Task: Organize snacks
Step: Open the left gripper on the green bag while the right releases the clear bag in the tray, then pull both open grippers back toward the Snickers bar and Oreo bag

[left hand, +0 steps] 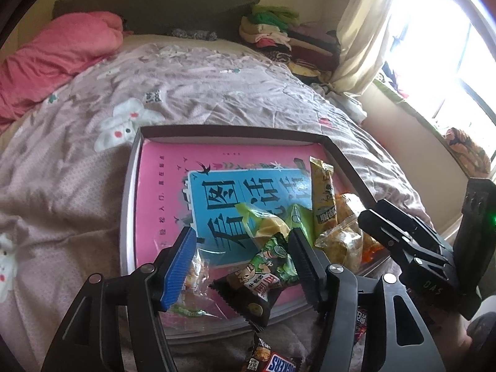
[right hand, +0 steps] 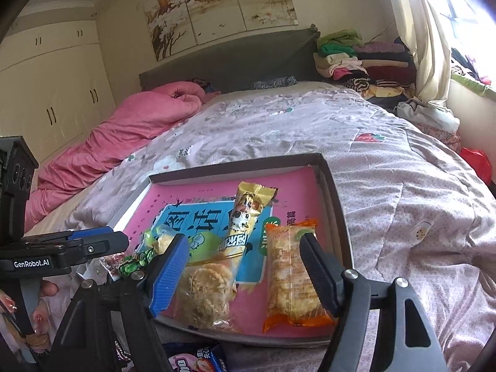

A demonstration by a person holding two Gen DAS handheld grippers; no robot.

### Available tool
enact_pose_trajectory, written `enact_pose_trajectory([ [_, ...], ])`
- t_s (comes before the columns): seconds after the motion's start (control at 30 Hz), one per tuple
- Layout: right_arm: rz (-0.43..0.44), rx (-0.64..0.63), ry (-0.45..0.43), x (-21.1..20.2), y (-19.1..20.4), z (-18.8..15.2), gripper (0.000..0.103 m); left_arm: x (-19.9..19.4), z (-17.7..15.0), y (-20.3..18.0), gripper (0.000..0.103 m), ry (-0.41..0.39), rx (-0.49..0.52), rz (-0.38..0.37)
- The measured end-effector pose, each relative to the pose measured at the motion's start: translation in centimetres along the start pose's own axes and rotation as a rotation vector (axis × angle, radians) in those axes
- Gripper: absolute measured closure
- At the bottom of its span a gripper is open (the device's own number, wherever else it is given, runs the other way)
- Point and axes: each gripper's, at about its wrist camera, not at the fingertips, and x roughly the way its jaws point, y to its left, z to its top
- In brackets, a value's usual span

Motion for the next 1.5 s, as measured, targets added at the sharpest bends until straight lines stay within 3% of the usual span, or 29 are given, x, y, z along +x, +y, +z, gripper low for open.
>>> enact_pose_trajectory([
  [0.3, 0.005, -0.009, -0.008, -0.3, 0.2, 0.1, 0.027, -1.3, 0.2, -0.4, 0.031, -0.025, 0.017, 0.025],
  [1.1, 0.022, -0.073, -0.037, -4.2, 1.8, -0.6, 0.025, -5.5, -1.3, 0.9, 0.030, -0.024, 0.027, 0.097],
  [1.5, 0.085, -0.079, 0.002, -5.7, 3.9, -1.5, 0.025, -6.6, -3.8, 2.0, 0.030, 0.018, 0.037, 0.131],
])
